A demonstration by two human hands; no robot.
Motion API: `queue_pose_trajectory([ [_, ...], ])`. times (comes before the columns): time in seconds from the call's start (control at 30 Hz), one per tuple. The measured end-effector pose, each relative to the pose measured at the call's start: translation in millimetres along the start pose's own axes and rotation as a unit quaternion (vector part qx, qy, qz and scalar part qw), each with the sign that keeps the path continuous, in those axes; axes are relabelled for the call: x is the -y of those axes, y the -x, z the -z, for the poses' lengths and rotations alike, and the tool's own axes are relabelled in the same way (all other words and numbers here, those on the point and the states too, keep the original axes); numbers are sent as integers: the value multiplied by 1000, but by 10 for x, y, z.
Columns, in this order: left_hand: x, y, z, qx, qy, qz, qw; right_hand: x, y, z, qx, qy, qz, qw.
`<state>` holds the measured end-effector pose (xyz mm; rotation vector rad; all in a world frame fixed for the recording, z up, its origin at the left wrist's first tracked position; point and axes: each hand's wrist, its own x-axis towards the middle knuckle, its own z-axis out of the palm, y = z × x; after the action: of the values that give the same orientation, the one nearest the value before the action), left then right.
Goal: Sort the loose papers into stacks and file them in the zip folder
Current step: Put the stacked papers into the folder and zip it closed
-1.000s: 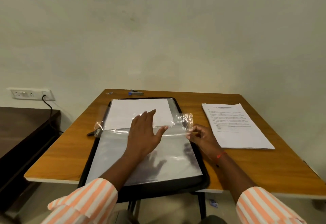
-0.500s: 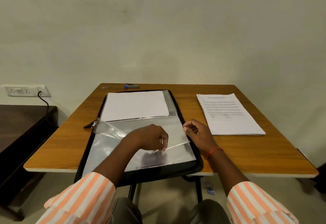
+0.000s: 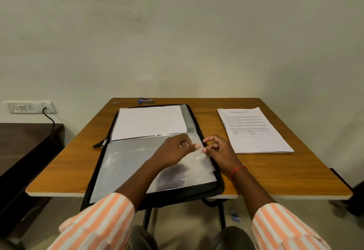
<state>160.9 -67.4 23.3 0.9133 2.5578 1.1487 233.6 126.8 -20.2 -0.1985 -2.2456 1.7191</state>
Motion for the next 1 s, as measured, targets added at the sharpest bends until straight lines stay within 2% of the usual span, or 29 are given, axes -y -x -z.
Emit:
queue_pose_trajectory([
  [0.13, -91, -174, -339, 5, -78, 34, 996, -37, -15, -1, -12, 5, 4, 1000],
  [0.23, -86, -263, -519, -40, -68, 66, 995, -58, -32, -9, -30, 24, 5, 999],
  [0.33, -27, -261, -648, -83, -104, 63, 989, -58, -98, 75, -95, 82, 3, 992],
  [0.4, 0, -219, -703, -115, -127, 45, 984, -88, -189, 219, -176, 221, 5, 959],
  [0.47, 12, -192, -728, -134, -123, 31, 983, -123, -259, 378, -230, 384, -5, 894],
  [0.53, 16, -178, -740, -134, -133, 18, 982, -165, -295, 477, -202, 509, -48, 835],
  [0.6, 28, -172, -753, -133, -138, 9, 981, -202, -309, 505, -174, 564, -75, 804],
  [0.73, 34, -159, -777, -141, -143, -1, 980, -236, -303, 529, -191, 573, -59, 795],
  [1.0, 35, -163, -769, -148, -136, -10, 980, -62, -161, 525, -214, 526, -46, 822],
])
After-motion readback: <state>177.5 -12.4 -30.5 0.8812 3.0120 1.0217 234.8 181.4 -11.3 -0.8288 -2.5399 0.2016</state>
